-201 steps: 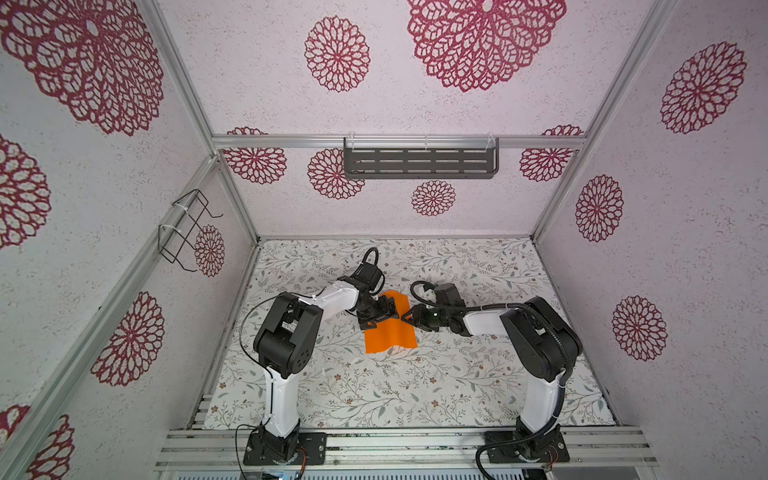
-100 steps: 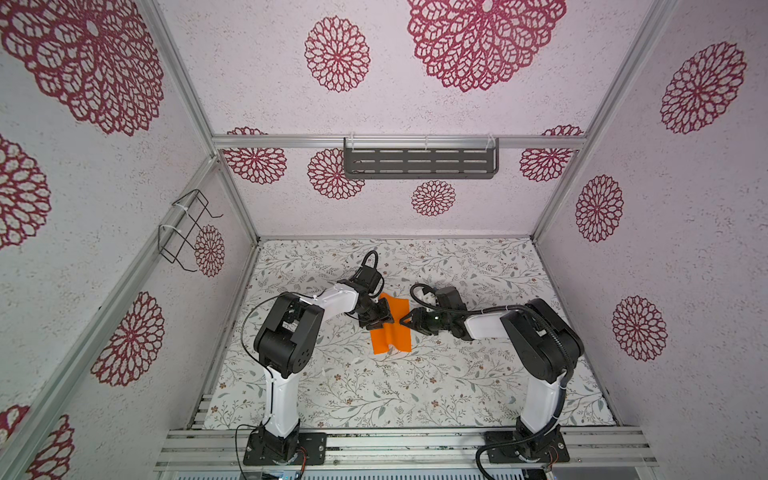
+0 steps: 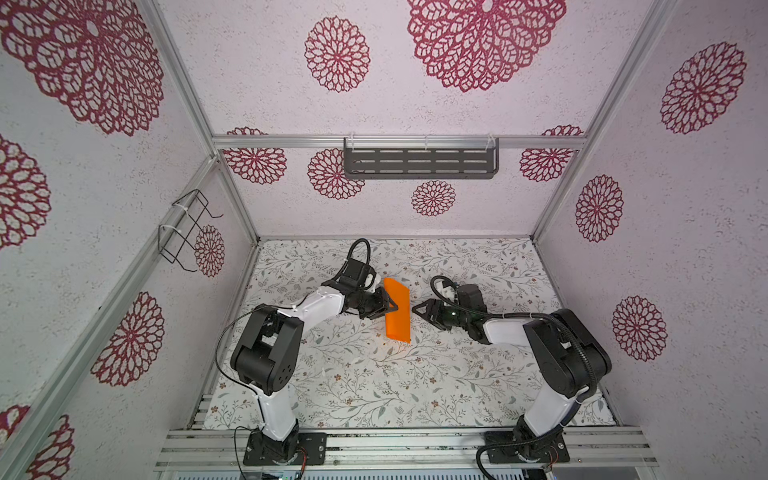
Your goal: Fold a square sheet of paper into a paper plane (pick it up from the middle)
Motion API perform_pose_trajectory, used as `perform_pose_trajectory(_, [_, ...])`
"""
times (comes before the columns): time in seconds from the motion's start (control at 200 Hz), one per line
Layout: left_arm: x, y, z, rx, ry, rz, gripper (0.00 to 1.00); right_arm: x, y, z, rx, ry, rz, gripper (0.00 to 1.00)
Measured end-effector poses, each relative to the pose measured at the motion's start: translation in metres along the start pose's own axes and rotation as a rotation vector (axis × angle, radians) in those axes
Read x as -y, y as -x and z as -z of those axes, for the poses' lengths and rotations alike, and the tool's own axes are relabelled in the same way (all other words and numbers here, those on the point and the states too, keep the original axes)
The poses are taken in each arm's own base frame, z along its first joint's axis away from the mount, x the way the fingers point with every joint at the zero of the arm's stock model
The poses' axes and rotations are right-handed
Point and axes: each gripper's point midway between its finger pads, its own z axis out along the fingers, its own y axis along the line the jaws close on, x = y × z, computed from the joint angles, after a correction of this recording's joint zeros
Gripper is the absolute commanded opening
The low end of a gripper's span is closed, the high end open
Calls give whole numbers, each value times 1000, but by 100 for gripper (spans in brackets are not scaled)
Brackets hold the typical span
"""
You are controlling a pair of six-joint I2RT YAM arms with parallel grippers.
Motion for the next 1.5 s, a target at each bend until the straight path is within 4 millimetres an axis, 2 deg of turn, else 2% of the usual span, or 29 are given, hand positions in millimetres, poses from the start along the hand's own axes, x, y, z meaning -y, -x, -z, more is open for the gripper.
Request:
perform_pose_trajectory(0.175, [4, -2, -2, -9, -42, 9, 35, -13, 1, -5, -10, 91, -24, 68])
perform_pose_trajectory(0.39, [8, 1, -4, -9, -70, 14, 35, -9, -5, -13, -40, 140, -83, 65])
perform_pose_trajectory(0.63, [6, -1, -7, -16, -68, 24, 35, -20, -5, -12, -46, 197, -93, 45])
perform_pose_trajectory(0.74, [1, -2, -9, -23, -60, 34, 35, -22, -4, -11, -43, 207, -93, 39])
perform_pose_trajectory(0.941, [-12, -6, -13, -34, -39, 57, 36, -16, -6, -10, -40, 192, -104, 28])
perform_pose_trajectory(1.151, [-22, -9, -19, -47, -20, 76, 38, -11, -9, -9, -37, 179, -113, 6])
perform_pose_trajectory(1.271, [-26, -9, -22, -51, -12, 82, 43, -10, -8, -9, -32, 174, -109, 1])
perform_pose_trajectory(1.496, [-35, -8, -23, -35, 31, 88, 68, -5, -11, -12, -44, 144, -108, 0])
